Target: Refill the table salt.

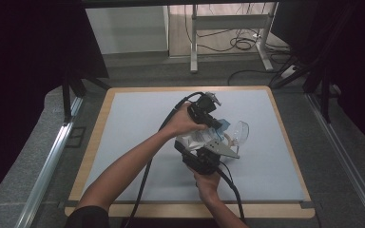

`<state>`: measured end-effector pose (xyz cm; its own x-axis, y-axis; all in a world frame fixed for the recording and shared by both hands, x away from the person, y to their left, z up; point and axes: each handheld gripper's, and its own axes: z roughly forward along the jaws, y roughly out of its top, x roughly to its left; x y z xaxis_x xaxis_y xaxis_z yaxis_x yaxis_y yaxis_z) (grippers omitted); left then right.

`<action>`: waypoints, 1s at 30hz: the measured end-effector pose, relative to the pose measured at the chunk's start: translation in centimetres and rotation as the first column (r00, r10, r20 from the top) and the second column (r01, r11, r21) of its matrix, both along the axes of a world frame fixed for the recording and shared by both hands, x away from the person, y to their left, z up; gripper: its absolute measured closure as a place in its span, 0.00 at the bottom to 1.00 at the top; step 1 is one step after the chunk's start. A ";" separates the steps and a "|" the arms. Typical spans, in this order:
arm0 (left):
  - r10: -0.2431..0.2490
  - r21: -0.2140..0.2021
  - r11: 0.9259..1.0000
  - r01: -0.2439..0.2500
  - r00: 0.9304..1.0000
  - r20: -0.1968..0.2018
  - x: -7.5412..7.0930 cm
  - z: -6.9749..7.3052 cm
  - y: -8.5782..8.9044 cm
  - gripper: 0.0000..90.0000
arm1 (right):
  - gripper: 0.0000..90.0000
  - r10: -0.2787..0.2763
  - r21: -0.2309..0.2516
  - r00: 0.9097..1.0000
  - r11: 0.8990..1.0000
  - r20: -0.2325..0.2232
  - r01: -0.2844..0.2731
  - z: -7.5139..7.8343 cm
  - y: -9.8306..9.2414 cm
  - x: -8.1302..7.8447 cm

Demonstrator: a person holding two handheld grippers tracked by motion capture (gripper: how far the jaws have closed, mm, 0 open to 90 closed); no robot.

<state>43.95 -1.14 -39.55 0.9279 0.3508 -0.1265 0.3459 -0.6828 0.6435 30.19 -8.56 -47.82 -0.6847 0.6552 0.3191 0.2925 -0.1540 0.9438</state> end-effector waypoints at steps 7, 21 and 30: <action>-0.003 -0.002 1.000 0.003 1.000 0.003 0.1 0.0 -0.1 0.98 | 0.65 -0.002 0.003 1.000 1.000 -0.002 0.002 0.0 -0.1 0.0; -0.006 -0.006 1.000 0.006 1.000 0.006 0.1 0.1 -0.2 0.98 | 0.65 -0.003 0.008 1.000 1.000 -0.015 0.003 0.2 -0.3 0.0; -0.002 -0.018 1.000 0.002 1.000 0.010 0.0 0.1 0.4 0.98 | 0.65 0.018 -0.038 1.000 0.999 -0.019 -0.019 -0.6 0.1 0.0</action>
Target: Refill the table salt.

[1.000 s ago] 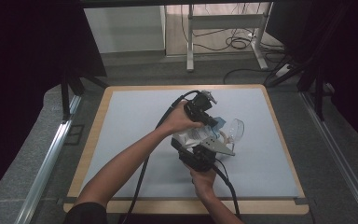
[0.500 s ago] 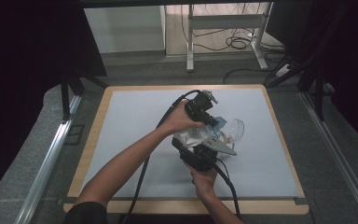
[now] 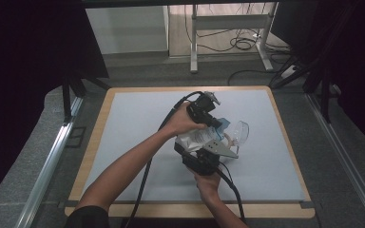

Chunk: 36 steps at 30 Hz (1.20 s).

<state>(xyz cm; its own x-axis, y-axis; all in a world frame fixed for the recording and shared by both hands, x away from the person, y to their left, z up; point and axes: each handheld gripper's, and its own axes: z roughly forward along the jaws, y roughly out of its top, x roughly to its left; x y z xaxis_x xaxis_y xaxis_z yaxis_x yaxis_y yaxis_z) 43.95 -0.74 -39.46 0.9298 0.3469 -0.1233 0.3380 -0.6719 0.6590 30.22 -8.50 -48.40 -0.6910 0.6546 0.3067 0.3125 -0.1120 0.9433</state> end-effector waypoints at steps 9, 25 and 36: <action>0.004 -0.010 1.000 -0.004 1.000 0.005 -0.3 -0.1 0.4 0.98 | 0.64 0.008 -0.043 1.000 0.999 0.005 -0.008 -0.7 0.1 -0.2; -0.004 -0.018 1.000 0.004 1.000 0.010 -0.9 -0.3 0.3 0.99 | 0.64 -0.012 -0.132 0.999 0.991 0.030 0.016 -2.4 -0.5 -0.7; 0.006 -0.046 0.999 -0.006 1.000 0.006 -1.2 -0.2 1.7 0.99 | 0.61 -0.007 -0.208 1.000 0.978 0.009 0.009 -3.8 -0.9 -0.9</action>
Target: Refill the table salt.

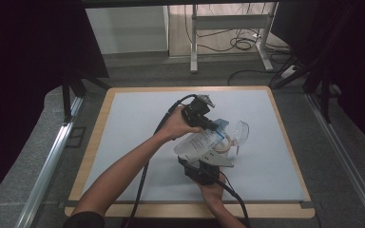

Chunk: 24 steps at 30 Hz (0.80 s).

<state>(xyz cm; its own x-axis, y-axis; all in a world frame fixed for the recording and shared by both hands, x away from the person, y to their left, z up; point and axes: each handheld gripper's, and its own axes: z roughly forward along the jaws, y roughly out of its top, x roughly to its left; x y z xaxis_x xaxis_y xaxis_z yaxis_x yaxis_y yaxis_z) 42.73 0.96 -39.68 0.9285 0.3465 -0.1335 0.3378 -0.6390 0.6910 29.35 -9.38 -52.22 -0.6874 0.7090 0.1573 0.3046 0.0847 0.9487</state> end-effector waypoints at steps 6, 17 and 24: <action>0.004 -0.016 1.000 -0.004 1.000 0.002 -0.3 0.1 0.7 0.99 | 0.58 -0.009 -0.052 0.999 0.999 -0.035 0.007 -0.6 -0.4 0.2; 0.013 -0.084 0.996 -0.016 0.999 -0.040 -0.7 0.0 2.0 0.99 | 0.52 -0.012 -0.117 0.996 0.993 -0.094 0.001 -0.9 -0.4 0.6; 0.015 -0.094 0.995 -0.018 0.999 -0.038 -1.0 -0.1 2.1 0.99 | 0.50 -0.009 -0.129 0.994 0.992 -0.108 -0.005 -1.0 -0.5 0.9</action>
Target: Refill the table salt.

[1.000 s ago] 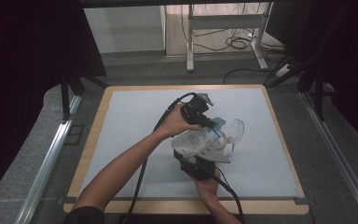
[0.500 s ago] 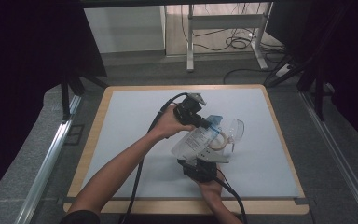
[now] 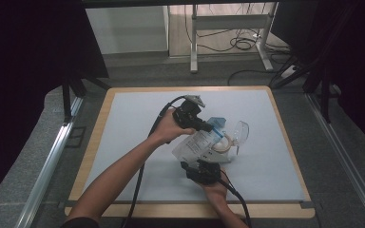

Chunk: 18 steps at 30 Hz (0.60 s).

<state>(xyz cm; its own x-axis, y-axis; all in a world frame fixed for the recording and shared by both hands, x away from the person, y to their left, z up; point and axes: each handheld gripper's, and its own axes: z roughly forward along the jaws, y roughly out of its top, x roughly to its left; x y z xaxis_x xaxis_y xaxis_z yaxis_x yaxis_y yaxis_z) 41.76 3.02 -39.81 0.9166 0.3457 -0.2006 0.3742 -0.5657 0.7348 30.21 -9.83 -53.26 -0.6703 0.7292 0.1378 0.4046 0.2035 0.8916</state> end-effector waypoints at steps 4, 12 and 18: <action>0.005 -0.010 1.000 -0.005 1.000 -0.004 -0.1 -0.2 0.0 0.99 | 0.49 -0.001 -0.005 1.000 1.000 -0.009 0.001 0.0 0.0 0.1; 0.005 -0.064 0.998 -0.008 0.999 -0.040 -0.1 -0.4 0.6 0.99 | 0.46 -0.013 -0.031 1.000 0.999 -0.014 0.012 -0.1 -0.1 0.1; 0.007 -0.085 0.996 -0.010 0.999 -0.038 -0.3 -0.2 1.1 0.99 | 0.45 -0.014 -0.061 1.000 0.998 -0.023 0.013 -0.2 -0.3 0.0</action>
